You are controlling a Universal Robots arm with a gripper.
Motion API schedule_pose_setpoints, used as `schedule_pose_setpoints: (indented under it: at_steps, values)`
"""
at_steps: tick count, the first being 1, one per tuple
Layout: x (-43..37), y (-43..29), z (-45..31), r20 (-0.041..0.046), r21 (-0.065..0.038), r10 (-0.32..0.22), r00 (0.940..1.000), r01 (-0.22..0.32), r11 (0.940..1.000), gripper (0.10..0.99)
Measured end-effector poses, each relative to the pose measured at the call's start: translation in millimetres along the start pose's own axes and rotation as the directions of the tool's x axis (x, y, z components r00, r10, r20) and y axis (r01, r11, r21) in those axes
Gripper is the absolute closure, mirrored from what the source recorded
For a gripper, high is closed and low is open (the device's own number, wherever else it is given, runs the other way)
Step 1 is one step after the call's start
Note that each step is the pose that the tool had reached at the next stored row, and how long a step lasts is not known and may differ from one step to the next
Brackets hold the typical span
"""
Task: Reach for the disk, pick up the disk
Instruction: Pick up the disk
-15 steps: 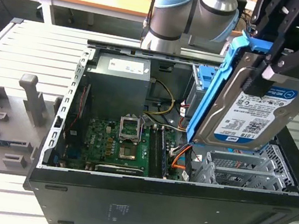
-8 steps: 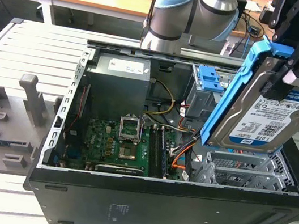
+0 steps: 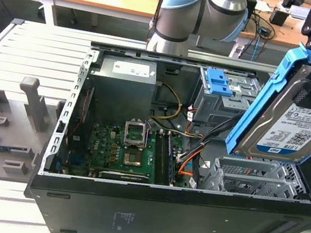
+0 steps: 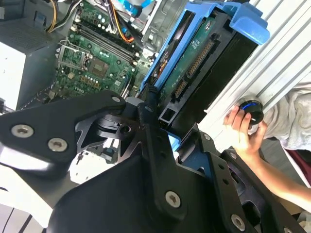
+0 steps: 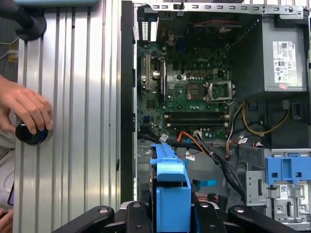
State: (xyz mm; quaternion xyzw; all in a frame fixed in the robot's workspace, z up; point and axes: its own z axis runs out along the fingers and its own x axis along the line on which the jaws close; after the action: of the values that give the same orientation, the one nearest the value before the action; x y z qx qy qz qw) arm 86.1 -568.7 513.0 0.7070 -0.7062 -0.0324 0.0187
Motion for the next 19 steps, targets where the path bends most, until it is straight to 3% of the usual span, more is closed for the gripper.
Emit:
schedule_pose_setpoints:
  at_steps: [5,10,19]
  values:
    - [0.4,-14.2,-0.7,0.0002,0.000,0.000,1.0000,0.000,1.0000,0.722]
    - [1.1,-15.3,5.0,-0.0001,0.000,0.000,1.0000,0.000,1.0000,0.722]
    - [1.8,-17.1,22.8,0.0000,0.000,0.000,1.0000,0.000,1.0000,0.722]
